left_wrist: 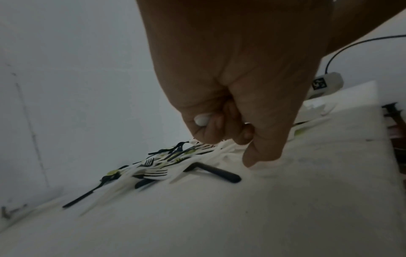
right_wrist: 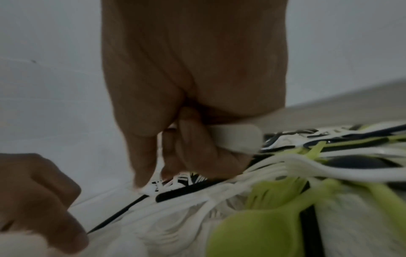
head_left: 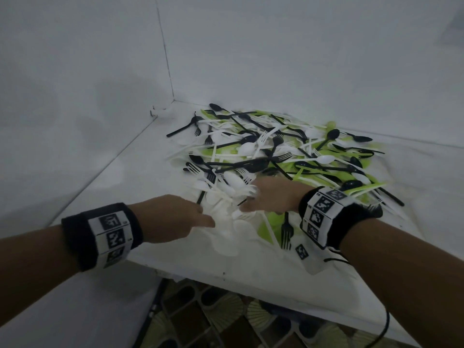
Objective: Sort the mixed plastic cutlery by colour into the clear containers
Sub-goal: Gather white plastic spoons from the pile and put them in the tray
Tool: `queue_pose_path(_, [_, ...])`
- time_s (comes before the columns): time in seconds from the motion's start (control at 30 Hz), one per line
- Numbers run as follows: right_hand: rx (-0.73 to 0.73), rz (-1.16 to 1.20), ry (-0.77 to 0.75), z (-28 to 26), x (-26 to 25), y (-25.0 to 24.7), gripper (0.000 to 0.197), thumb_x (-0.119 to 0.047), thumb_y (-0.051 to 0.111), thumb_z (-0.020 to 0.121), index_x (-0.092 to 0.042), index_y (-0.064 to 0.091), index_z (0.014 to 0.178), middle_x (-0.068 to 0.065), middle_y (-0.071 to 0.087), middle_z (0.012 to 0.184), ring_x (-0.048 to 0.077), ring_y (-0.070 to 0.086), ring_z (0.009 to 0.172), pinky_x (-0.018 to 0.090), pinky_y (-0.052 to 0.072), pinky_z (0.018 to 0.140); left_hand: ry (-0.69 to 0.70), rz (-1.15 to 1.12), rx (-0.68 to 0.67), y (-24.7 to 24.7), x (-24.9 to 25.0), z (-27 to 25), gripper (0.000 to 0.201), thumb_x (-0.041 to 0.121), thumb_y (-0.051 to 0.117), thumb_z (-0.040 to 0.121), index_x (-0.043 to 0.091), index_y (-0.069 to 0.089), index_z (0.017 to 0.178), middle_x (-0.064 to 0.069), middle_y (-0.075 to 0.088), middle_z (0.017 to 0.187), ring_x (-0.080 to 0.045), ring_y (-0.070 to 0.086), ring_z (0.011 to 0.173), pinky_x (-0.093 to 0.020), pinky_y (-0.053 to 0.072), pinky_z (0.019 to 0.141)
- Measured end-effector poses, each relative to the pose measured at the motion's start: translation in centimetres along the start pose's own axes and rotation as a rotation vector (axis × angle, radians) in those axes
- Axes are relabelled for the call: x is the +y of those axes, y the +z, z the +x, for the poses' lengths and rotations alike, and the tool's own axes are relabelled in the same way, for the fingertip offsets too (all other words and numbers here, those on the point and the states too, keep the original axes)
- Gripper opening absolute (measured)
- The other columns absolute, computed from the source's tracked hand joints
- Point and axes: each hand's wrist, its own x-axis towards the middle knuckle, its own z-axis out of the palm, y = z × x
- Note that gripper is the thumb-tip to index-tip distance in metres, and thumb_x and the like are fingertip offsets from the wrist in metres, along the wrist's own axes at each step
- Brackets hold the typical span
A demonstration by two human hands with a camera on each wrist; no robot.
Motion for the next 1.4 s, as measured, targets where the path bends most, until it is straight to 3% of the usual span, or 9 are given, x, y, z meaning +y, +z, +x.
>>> queue_pose_path(0.17, [-0.141,-0.212,0.084,-0.5,0.1,1.4,0.040,-0.061,0.084,0.063,-0.028,0.072,0.083,-0.007,0.073,0.086,0.019,0.069,0.083,0.034,0.059,0.077,0.070,0.006,0.040,0.5,-0.2,1.3,0.030,0.022,0.049,0.104,0.027,0.057,0.133,0.001,0.056,0.117,-0.024,0.061,0.098,-0.034,0.048,0.080])
queue_pose_path(0.4, [-0.068,-0.169,0.097,-0.5,0.6,1.8,0.031,-0.046,0.087,0.071,-0.026,0.066,0.082,-0.006,0.067,0.087,0.017,0.064,0.087,0.030,0.049,0.074,0.135,-0.138,0.179,-0.3,-0.3,3.1,0.022,0.029,0.060,0.102,0.023,0.065,0.122,0.001,0.050,0.120,-0.019,0.057,0.089,-0.025,0.038,0.077])
queue_pose_path(0.67, [0.179,-0.055,0.074,-1.6,2.4,0.6,0.030,-0.032,0.060,0.097,-0.002,0.064,0.090,0.010,0.067,0.093,0.025,0.060,0.083,0.036,0.047,0.076,0.133,-0.405,0.398,-0.5,-0.2,4.3,0.029,0.025,0.048,0.106,0.021,0.053,0.135,0.010,0.050,0.124,-0.005,0.054,0.104,-0.024,0.043,0.090])
queue_pose_path(0.77, [0.484,0.175,0.154,-2.2,2.5,-0.1,0.033,-0.034,0.054,0.101,-0.005,0.062,0.115,0.005,0.065,0.107,0.028,0.061,0.097,0.037,0.049,0.081,0.038,-0.600,0.517,-1.9,1.1,4.6,0.011,0.022,0.044,0.108,0.019,0.049,0.117,0.011,0.060,0.105,0.012,0.055,0.089,-0.011,0.041,0.076])
queue_pose_path(0.87, [0.720,0.510,0.240,-2.1,3.1,-0.9,0.032,-0.032,0.050,0.101,-0.005,0.050,0.118,0.005,0.071,0.104,0.022,0.068,0.092,0.040,0.054,0.082,-0.087,-0.810,0.614,-2.9,2.1,5.8,0.021,0.031,0.037,0.110,0.012,0.045,0.112,0.006,0.069,0.102,-0.003,0.063,0.089,-0.028,0.047,0.076])
queue_pose_path(0.93, [0.769,0.560,0.263,-1.9,3.5,-1.1,0.026,-0.030,0.048,0.102,-0.008,0.047,0.116,0.004,0.075,0.088,0.010,0.069,0.078,0.036,0.054,0.077,-0.139,-1.011,0.706,-3.5,2.4,6.9,0.024,0.031,0.035,0.111,0.008,0.042,0.117,0.001,0.074,0.099,-0.021,0.068,0.095,-0.036,0.051,0.083])
queue_pose_path(1.03, [0.747,0.429,0.239,-1.4,3.6,-1.2,0.027,-0.033,0.049,0.102,-0.010,0.054,0.115,0.002,0.074,0.072,0.014,0.068,0.076,0.039,0.053,0.081,-0.221,-1.342,0.881,-4.6,2.9,8.2,0.015,0.019,0.035,0.111,0.005,0.038,0.117,-0.009,0.073,0.085,-0.014,0.073,0.082,-0.017,0.052,0.071])
queue_pose_path(1.17, [0.650,0.410,0.222,-0.2,2.9,-0.9,0.030,-0.037,0.052,0.100,-0.008,0.059,0.104,0.004,0.069,0.070,0.017,0.066,0.060,0.038,0.052,0.071,-0.382,-1.616,1.065,-6.0,2.6,8.3,0.011,0.019,0.038,0.110,0.017,0.035,0.099,0.001,0.042,0.069,-0.010,0.048,0.053,-0.025,0.042,0.051])
queue_pose_path(1.4, [0.433,0.517,0.170,1.9,0.6,-0.3,0.038,-0.048,0.051,0.095,-0.019,0.039,0.117,0.003,0.064,0.106,0.022,0.063,0.096,0.040,0.051,0.085,-0.479,-1.060,0.723,-3.0,-0.6,3.9,0.028,0.045,0.070,0.093,0.026,0.049,0.093,0.009,0.050,0.079,-0.004,0.048,0.063,-0.026,0.041,0.061])
